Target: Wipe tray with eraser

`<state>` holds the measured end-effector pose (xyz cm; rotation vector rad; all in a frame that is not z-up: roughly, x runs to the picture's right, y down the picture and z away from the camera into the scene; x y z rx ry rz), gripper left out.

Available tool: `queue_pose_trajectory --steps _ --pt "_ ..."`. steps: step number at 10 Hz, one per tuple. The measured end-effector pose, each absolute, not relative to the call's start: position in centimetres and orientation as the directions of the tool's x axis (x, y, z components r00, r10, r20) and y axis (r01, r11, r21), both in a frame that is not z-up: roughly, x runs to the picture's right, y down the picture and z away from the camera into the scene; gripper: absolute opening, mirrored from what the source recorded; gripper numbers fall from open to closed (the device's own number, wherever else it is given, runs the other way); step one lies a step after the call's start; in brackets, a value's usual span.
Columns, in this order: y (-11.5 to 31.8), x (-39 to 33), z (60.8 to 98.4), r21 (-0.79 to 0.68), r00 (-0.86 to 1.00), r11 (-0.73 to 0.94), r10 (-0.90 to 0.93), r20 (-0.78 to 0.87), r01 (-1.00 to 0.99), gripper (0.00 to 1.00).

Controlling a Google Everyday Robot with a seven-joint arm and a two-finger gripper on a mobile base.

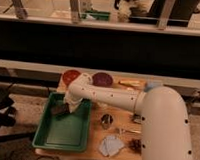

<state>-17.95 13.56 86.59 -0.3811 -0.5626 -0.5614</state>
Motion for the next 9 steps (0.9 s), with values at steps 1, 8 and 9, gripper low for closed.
queue_pose_trajectory --steps 1,8,9 --pt "13.8 -17.9 85.4 -0.173 0.701 0.782 -0.407 0.585 0.598 0.02" --pt "19.1 -16.6 79.9 -0.195 0.678 0.766 -0.382 0.628 0.613 0.02" --pt "19.7 -16.5 79.6 -0.201 0.667 0.761 -0.371 0.646 0.617 0.02"
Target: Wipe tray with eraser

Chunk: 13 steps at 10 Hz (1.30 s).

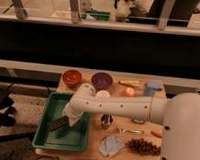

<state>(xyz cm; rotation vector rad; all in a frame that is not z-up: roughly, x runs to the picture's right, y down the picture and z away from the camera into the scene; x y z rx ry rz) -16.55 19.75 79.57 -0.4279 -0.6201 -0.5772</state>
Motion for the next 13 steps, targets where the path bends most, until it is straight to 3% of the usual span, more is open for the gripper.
queue_pose_trajectory --steps 7,13 --pt "24.2 -15.3 78.0 -0.307 0.675 0.698 -0.337 0.656 0.647 0.02" --pt "24.7 -11.4 78.8 -0.381 0.734 0.678 -0.355 0.578 0.628 0.02"
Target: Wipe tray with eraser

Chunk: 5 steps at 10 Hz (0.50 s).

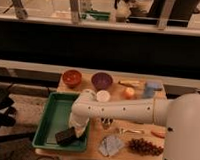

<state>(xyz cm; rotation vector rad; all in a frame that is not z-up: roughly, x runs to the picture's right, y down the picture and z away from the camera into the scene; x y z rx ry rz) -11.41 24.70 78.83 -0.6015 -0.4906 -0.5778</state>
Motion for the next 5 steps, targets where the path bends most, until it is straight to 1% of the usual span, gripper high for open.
queue_pose_trajectory --steps 2,5 --pt "23.7 -11.1 79.9 -0.377 0.742 0.680 -0.379 0.553 0.628 0.02" --pt "20.6 -10.4 83.2 -0.360 0.742 0.682 -0.412 0.529 0.636 0.02"
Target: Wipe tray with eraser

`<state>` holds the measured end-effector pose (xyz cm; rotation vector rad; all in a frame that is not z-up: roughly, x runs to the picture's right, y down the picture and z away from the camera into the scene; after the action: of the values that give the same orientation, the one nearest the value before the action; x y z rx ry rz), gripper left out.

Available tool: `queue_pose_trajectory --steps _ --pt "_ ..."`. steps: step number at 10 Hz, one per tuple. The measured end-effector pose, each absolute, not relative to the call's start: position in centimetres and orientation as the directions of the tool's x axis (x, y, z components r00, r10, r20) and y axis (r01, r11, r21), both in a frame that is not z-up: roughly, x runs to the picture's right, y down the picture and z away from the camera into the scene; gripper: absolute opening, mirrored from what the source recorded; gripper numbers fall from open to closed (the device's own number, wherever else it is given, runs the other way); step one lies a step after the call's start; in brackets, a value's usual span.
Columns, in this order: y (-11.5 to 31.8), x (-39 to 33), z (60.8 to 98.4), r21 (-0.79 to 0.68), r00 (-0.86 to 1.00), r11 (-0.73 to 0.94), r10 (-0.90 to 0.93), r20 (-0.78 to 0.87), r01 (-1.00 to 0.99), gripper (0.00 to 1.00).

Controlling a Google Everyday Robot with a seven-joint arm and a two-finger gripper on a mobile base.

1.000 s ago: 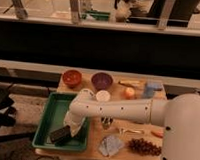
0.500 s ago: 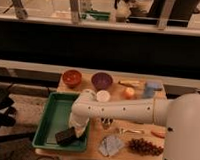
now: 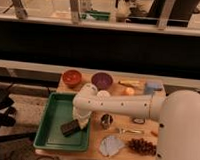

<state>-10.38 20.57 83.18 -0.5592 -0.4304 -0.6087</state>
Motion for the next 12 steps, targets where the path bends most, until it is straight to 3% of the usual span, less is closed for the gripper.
queue_pose_trajectory --steps 6,12 --pt "14.0 -12.0 89.0 -0.293 0.717 0.690 -0.466 0.519 0.661 0.02" --pt "13.6 -13.3 89.2 -0.263 0.701 0.695 -0.473 0.533 0.669 0.02"
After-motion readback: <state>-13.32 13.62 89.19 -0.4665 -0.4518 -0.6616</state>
